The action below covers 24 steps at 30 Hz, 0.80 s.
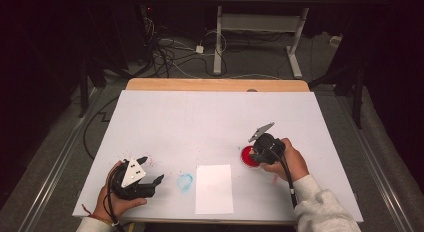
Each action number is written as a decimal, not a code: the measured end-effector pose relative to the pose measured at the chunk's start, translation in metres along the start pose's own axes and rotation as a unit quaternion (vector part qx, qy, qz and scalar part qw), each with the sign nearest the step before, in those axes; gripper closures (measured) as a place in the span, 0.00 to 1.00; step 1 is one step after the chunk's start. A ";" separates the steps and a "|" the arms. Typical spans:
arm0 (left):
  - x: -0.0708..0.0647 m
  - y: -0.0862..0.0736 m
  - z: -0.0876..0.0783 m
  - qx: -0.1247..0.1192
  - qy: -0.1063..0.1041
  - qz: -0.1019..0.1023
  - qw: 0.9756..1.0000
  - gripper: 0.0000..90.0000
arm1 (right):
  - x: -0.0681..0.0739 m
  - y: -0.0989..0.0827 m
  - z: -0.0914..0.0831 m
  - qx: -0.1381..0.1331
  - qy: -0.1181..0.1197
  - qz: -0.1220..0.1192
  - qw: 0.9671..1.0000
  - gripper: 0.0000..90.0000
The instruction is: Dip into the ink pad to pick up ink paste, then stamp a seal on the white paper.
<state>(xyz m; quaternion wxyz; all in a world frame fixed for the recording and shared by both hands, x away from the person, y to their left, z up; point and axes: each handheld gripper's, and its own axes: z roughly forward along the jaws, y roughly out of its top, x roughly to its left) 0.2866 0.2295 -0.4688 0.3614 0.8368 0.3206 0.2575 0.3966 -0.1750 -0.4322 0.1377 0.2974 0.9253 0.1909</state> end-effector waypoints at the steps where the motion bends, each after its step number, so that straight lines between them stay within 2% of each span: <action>1: 0.000 0.000 0.000 0.002 0.000 -0.001 1.000 0.23 | 0.001 0.001 -0.001 0.003 -0.007 -0.006 1.000 0.85; 2: 0.001 0.000 0.000 -0.002 0.001 0.004 1.000 0.23 | 0.002 0.002 -0.004 0.008 -0.023 -0.019 1.000 0.85; 3: 0.001 0.000 0.000 0.000 0.000 -0.002 1.000 0.23 | 0.002 0.003 -0.009 -0.002 -0.029 -0.017 0.999 0.85; 4: 0.001 0.000 0.000 -0.001 0.001 -0.002 1.000 0.23 | 0.000 0.004 -0.015 -0.023 -0.014 -0.007 1.000 0.85; 5: 0.001 0.000 0.000 -0.002 0.001 -0.002 1.000 0.23 | -0.001 0.004 -0.018 -0.031 -0.011 -0.004 0.999 0.85; 7: 0.002 0.000 0.000 -0.001 0.002 -0.001 1.000 0.23 | -0.002 0.004 -0.023 -0.044 -0.018 -0.004 0.999 0.85; 9: 0.002 -0.001 0.000 -0.002 0.003 0.004 1.000 0.23 | -0.005 0.003 -0.027 -0.052 -0.012 0.000 0.999 0.85; 14: 0.000 -0.001 -0.002 0.000 0.001 0.001 1.000 0.23 | -0.006 0.002 -0.033 -0.067 -0.001 0.005 0.998 0.85; 16: 0.000 -0.001 -0.001 0.001 0.002 0.004 1.000 0.23 | -0.004 0.003 -0.037 -0.076 -0.003 0.006 0.997 0.85; 18: 0.001 0.000 -0.001 -0.002 0.006 0.013 1.000 0.23 | -0.004 0.003 -0.042 -0.085 0.000 0.002 0.996 0.85; 19: 0.000 0.000 -0.001 0.000 0.006 0.013 1.000 0.23 | -0.002 0.003 -0.045 -0.090 0.001 0.003 0.996 0.85; 24: 0.000 0.000 -0.003 -0.002 0.005 0.012 1.000 0.23 | 0.009 0.009 -0.058 -0.114 0.008 -0.017 0.993 0.85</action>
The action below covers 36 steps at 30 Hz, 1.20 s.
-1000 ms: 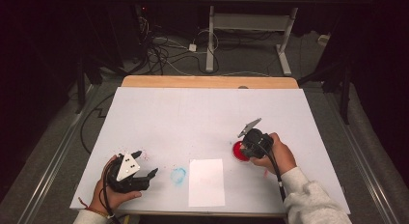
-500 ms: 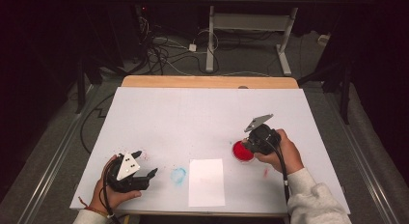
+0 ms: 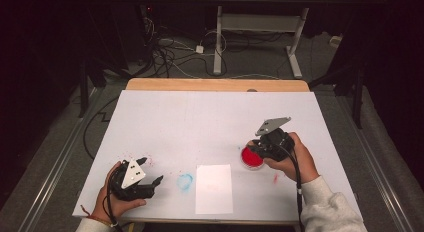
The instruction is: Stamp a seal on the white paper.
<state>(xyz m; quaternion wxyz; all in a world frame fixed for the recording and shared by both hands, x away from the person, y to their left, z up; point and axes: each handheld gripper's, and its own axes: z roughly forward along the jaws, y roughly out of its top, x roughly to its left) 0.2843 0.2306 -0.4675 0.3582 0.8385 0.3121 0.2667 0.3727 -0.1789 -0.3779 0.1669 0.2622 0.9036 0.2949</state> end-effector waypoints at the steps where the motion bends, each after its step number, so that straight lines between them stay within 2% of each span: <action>1: 0.000 0.000 0.000 -0.001 0.001 0.000 1.000 0.23 | 0.003 0.002 -0.002 -0.006 0.002 -0.004 1.000 0.85; 9: 0.000 0.001 0.001 0.001 -0.001 0.002 1.000 0.23 | 0.026 0.014 -0.015 -0.030 0.017 -0.033 0.999 0.85; 11: 0.000 0.001 0.001 -0.001 -0.001 0.001 1.000 0.23 | 0.033 0.016 -0.016 -0.031 0.022 -0.046 0.998 0.85; 19: -0.001 0.002 0.002 0.000 -0.002 0.004 1.000 0.23 | 0.053 0.022 -0.016 -0.031 0.040 -0.068 0.996 0.85; 28: -0.001 0.002 0.002 0.000 -0.003 0.004 1.000 0.23 | 0.071 0.025 0.002 -0.013 0.067 -0.093 0.993 0.85; 30: 0.000 0.002 0.001 0.000 -0.002 0.004 1.000 0.23 | 0.075 0.025 0.008 -0.007 0.078 -0.094 0.992 0.85; 35: -0.001 0.002 0.001 0.000 -0.002 0.005 1.000 0.23 | 0.085 0.024 0.024 0.012 0.087 -0.105 0.991 0.85; 36: -0.001 0.002 0.001 -0.001 -0.003 0.004 1.000 0.23 | 0.088 0.023 0.026 0.016 0.091 -0.101 0.991 0.85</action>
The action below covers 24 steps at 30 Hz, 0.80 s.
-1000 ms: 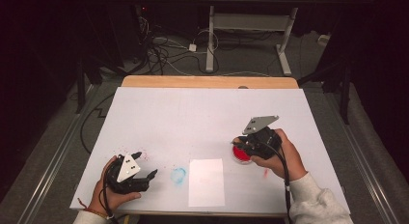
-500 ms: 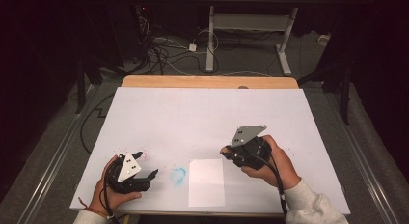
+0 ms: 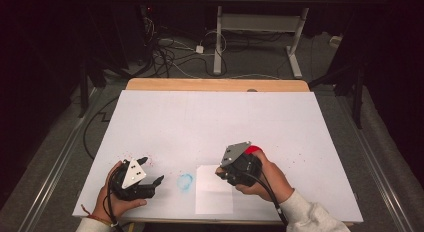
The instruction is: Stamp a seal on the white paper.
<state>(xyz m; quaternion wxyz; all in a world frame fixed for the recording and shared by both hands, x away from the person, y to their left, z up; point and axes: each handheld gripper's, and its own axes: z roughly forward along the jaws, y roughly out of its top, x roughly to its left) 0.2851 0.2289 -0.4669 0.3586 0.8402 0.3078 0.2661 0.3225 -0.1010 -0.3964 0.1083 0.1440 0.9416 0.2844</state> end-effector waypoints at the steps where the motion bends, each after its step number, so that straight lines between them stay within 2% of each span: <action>1: 0.000 0.000 0.000 0.000 0.000 0.000 1.000 0.23 | 0.002 0.000 0.003 0.005 0.000 -0.003 1.000 0.85; 10: 0.000 0.000 0.000 0.003 0.001 0.002 1.000 0.23 | 0.013 -0.001 0.030 0.038 0.013 -0.019 0.999 0.85; 24: -0.001 0.000 0.000 0.004 0.002 0.004 1.000 0.23 | 0.012 -0.007 0.055 0.073 0.015 -0.022 0.997 0.85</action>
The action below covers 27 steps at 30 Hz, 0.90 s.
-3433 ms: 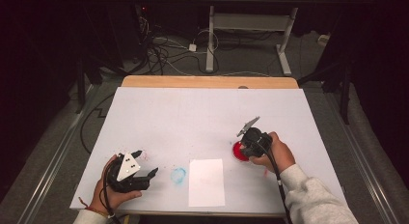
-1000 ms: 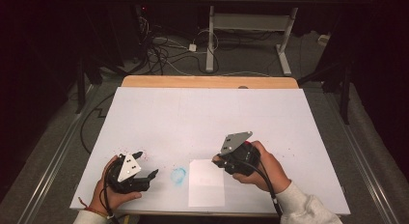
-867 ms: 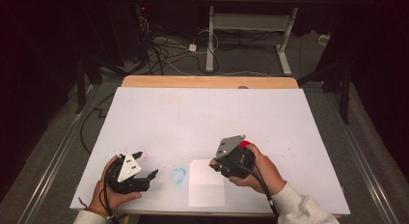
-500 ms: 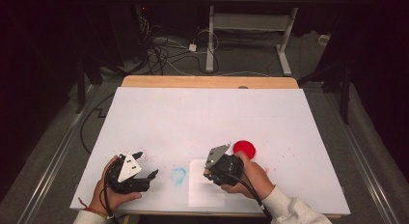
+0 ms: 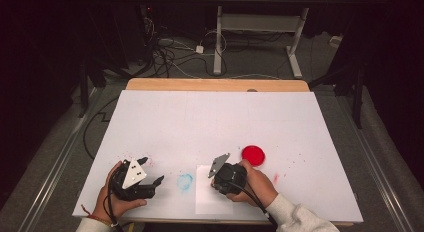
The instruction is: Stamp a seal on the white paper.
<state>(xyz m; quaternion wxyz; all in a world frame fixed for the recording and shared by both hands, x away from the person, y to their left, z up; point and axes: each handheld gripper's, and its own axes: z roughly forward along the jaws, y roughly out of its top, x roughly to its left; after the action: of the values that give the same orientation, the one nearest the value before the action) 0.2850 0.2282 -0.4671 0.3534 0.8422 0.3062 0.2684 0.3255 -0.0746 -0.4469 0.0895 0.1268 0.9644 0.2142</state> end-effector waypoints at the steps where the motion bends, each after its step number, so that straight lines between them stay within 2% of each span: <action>1: 0.000 0.000 0.000 0.000 0.000 0.000 1.000 0.23 | 0.000 0.001 0.001 0.000 -0.002 0.001 1.000 0.85; 6: -0.001 0.000 -0.001 0.000 0.000 -0.001 1.000 0.23 | 0.001 0.003 0.003 0.009 -0.003 0.000 1.000 0.85; 9: -0.002 0.001 -0.001 0.001 -0.001 0.001 1.000 0.23 | 0.003 0.005 0.004 0.017 -0.012 -0.008 1.000 0.85; 14: -0.002 0.001 -0.001 0.002 0.000 0.001 1.000 0.23 | -0.001 0.002 0.005 0.007 0.001 0.004 1.000 0.85; 27: -0.001 0.000 -0.002 -0.001 0.003 -0.001 1.000 0.23 | -0.002 0.002 0.006 0.005 0.005 0.009 1.000 0.85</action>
<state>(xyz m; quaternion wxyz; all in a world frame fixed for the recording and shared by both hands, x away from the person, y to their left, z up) 0.2830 0.2276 -0.4661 0.3534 0.8409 0.3080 0.2705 0.3289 -0.0714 -0.4509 0.0824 0.1352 0.9647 0.2106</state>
